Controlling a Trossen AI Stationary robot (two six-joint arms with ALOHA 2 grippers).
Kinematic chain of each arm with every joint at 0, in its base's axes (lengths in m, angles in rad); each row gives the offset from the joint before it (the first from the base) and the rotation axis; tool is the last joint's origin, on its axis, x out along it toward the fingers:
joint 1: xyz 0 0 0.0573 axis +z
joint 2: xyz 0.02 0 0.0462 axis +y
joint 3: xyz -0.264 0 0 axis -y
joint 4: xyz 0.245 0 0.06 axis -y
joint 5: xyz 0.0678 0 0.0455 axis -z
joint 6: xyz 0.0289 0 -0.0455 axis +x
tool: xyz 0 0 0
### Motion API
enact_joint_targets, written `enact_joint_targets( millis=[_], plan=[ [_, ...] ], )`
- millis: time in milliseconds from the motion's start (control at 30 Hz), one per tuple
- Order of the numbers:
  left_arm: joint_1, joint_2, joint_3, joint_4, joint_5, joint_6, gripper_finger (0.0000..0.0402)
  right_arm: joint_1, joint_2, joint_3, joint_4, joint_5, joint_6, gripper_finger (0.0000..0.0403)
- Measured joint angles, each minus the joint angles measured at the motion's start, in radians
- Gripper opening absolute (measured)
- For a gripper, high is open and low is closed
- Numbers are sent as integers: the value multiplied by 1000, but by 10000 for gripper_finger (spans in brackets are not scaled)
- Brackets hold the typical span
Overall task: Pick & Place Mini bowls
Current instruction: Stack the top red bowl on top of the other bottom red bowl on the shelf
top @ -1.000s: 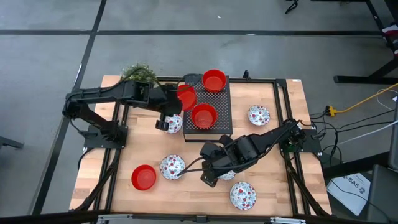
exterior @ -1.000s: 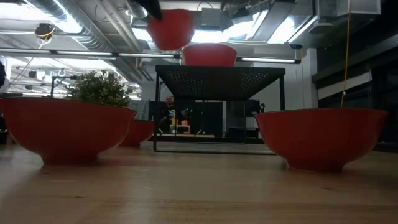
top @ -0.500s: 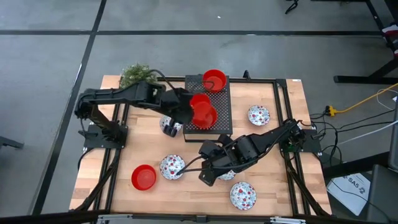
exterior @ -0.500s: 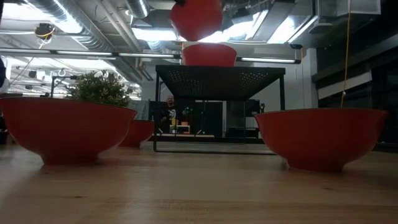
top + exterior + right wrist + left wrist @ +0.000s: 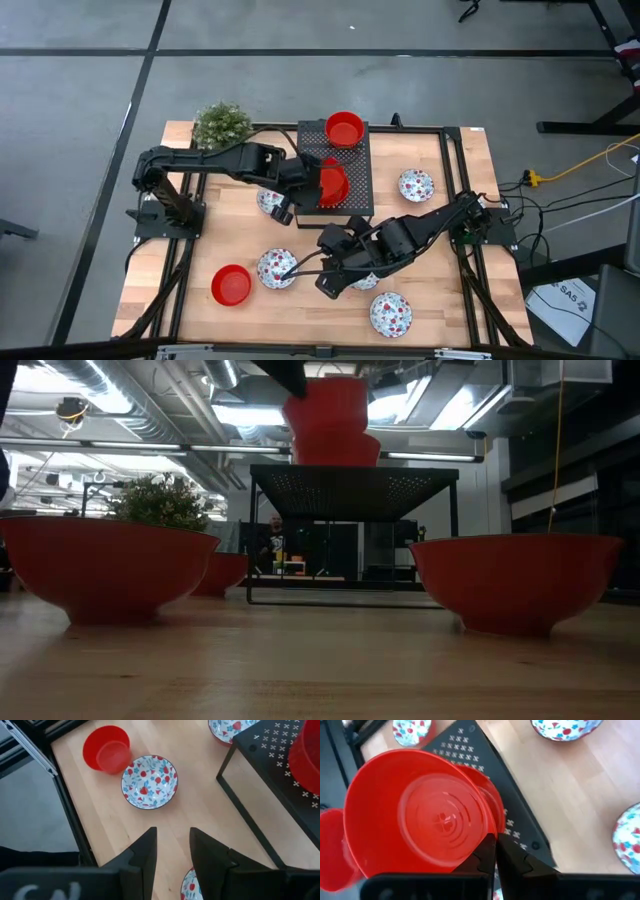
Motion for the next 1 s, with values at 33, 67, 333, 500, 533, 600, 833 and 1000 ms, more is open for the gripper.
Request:
enact_joint_targets(
  millis=[33, 67, 333, 500, 533, 600, 833, 1000],
  plan=[
    [0, 4, 0, 11, -2, 8, 3, 0, 0, 0, 2, 0, 0, 116],
    [3, 8, 0, 16, -3, 15, 3, 0, 0, 0, 4, 0, 0, 116],
    [9, 24, -1, 36, 5, 22, 3, 0, 0, 0, 10, 4, 0, 116],
    [8, 27, -1, 28, 6, 26, 6, 0, 0, 0, 11, 4, 0, 116],
    [8, 27, -1, 28, 6, 27, 7, 0, 0, 0, 11, 4, 0, 116],
    [8, 27, -1, 28, 0, 27, 13, 0, 0, 0, 11, 4, 0, 116],
    [8, 27, -1, 28, -18, 26, 50, 0, 0, 0, 11, 4, -1, 116],
    [8, 27, -1, 28, -19, 26, 84, 0, 0, 0, 11, 4, -23, 116]
  ],
)
